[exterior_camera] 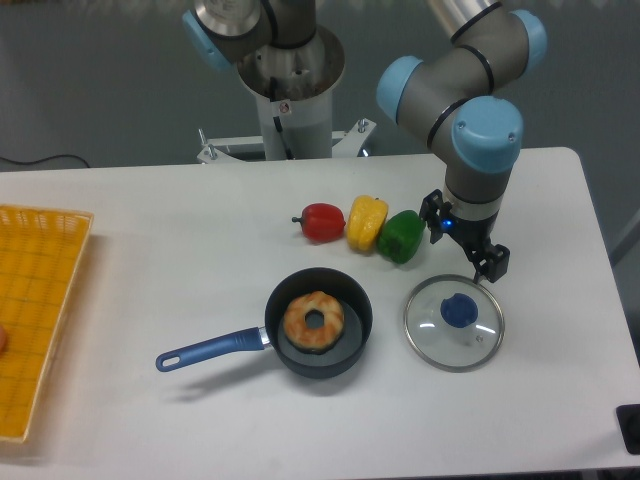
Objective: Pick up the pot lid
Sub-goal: 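Move the open gripper over the blue knob of the glass lid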
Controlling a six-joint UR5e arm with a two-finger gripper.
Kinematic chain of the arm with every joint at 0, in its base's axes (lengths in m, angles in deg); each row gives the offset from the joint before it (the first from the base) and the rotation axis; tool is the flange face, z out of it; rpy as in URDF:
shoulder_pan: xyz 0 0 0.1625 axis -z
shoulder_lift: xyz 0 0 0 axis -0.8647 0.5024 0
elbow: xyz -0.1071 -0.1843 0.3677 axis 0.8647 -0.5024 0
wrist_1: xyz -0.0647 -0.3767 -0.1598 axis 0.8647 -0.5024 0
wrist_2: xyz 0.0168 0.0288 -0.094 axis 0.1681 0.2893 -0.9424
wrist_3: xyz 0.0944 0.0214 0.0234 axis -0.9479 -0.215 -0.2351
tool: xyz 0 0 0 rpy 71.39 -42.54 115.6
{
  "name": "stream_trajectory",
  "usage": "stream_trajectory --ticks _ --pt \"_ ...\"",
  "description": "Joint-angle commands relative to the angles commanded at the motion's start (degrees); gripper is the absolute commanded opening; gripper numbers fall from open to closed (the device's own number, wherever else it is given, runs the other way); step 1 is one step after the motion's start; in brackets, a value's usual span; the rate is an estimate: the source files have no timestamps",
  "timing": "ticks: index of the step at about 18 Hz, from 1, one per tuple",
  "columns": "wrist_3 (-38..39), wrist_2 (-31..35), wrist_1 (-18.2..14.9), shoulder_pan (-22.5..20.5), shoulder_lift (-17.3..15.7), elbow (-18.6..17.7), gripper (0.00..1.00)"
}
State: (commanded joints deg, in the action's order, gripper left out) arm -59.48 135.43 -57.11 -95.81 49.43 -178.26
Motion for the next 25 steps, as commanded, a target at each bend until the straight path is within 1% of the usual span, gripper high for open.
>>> stream_trajectory --ticks 7,12,15,18,19,21,25 --pt "0.0 -1.9 -0.1 -0.4 0.1 1.1 1.00" --pt "0.1 -2.4 0.1 -0.2 0.6 1.0 1.00" --pt "0.1 -4.9 0.6 -0.3 1.5 1.1 1.00" --pt "1.3 -5.8 1.0 -0.8 1.6 0.8 1.00" --pt "2.7 -6.1 1.4 -0.8 1.9 0.9 1.00" --pt "8.1 -6.3 3.2 -1.2 2.2 0.3 1.00" --pt "22.2 -5.6 3.3 -1.3 2.1 0.1 1.00"
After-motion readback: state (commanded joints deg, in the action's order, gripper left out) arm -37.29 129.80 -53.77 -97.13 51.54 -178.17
